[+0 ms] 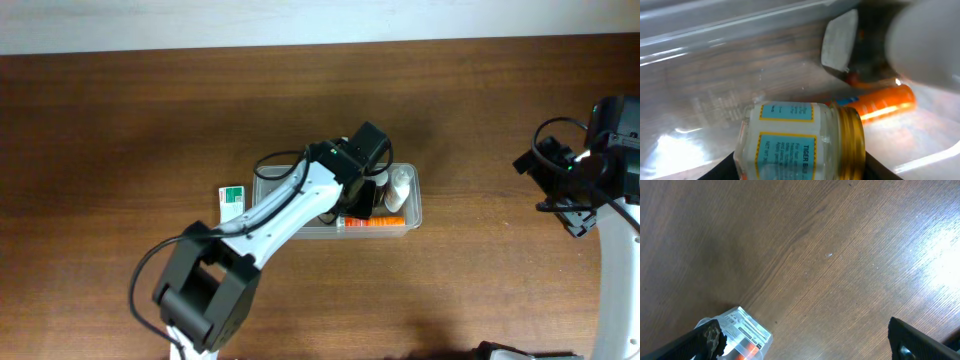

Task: Pack container
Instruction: 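Carry the jar into the container and release it, then move the left gripper back to the Panadol box and grasp it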

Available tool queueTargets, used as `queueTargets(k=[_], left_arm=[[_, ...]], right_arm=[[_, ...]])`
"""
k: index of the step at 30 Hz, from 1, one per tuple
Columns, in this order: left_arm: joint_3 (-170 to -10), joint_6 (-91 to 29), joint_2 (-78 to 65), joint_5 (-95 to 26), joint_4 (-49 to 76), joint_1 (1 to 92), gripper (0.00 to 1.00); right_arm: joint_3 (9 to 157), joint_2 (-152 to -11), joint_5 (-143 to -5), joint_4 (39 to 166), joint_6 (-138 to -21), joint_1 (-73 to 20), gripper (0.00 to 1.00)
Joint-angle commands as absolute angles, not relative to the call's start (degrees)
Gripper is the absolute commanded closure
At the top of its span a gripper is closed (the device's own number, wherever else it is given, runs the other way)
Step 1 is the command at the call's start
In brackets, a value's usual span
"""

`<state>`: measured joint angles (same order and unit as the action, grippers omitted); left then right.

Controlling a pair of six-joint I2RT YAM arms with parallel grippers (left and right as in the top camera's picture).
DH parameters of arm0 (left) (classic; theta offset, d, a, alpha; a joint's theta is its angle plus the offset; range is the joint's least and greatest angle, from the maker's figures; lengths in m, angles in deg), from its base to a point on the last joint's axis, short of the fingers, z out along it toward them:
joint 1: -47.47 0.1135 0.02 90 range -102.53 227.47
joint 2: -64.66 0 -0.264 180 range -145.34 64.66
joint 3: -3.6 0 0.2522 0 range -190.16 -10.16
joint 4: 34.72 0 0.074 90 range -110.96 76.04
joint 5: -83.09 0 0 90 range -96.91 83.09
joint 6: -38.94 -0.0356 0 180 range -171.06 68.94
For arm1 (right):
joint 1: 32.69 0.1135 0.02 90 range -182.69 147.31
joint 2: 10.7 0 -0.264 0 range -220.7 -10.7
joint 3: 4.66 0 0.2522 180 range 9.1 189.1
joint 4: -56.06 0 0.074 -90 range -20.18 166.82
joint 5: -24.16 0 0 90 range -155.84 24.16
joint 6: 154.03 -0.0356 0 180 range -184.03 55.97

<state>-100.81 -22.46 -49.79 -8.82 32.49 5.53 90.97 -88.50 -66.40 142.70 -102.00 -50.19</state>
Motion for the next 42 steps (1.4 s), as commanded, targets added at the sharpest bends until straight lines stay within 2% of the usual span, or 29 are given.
queueTargets(k=[1, 6, 7, 14, 16, 20, 29, 31, 32, 33, 37, 42], left_arm=[[-100.9, -20.2, -51.5, -8.8, 30.3, 6.0, 0.50], [-100.9, -19.9, -53.2, -6.5, 28.5, 6.0, 0.49], [-100.9, -19.4, -53.4, -5.8, 28.3, 6.0, 0.44], [-100.9, -19.4, -53.5, -5.4, 27.8, 6.0, 0.33], [-101.0, -19.4, -53.5, -5.4, 27.9, 6.1, 0.27], [-102.0, -19.4, -52.9, -5.6, 30.8, 7.3, 0.28], [-109.9, -24.0, -42.0, -2.7, 44.5, 14.2, 0.26], [-110.8, -24.2, -37.7, 2.9, 47.5, 16.4, 0.15], [-110.8, -24.2, -36.1, 5.2, 48.4, 17.3, 0.03], [-110.8, -24.2, -34.4, 8.0, 49.8, 18.6, 0.01], [-110.8, -25.7, -31.5, 13.9, 55.4, 24.1, 0.01], [-106.3, -28.8, -32.3, 6.2, 57.3, 31.5, 0.01]], right_arm=[[91.4, -87.7, -66.5, 142.7, -102.4, -50.4, 0.02], [91.4, -87.7, -66.5, 142.7, -102.4, -50.4, 0.02], [91.4, -87.7, -66.5, 142.7, -102.4, -50.4, 0.02], [91.4, -87.7, -66.5, 142.7, -102.4, -50.4, 0.02], [91.4, -87.7, -66.5, 142.7, -102.4, -50.4, 0.02], [91.4, -87.7, -66.5, 142.7, -102.4, -50.4, 0.02], [91.4, -87.7, -66.5, 142.7, -102.4, -50.4, 0.02], [91.4, -87.7, -66.5, 142.7, -102.4, -50.4, 0.02], [91.4, -87.7, -66.5, 142.7, -102.4, -50.4, 0.02], [91.4, -87.7, -66.5, 142.7, -102.4, -50.4, 0.02], [91.4, -87.7, -66.5, 142.7, -102.4, -50.4, 0.02], [91.4, -87.7, -66.5, 142.7, -102.4, -50.4, 0.02]])
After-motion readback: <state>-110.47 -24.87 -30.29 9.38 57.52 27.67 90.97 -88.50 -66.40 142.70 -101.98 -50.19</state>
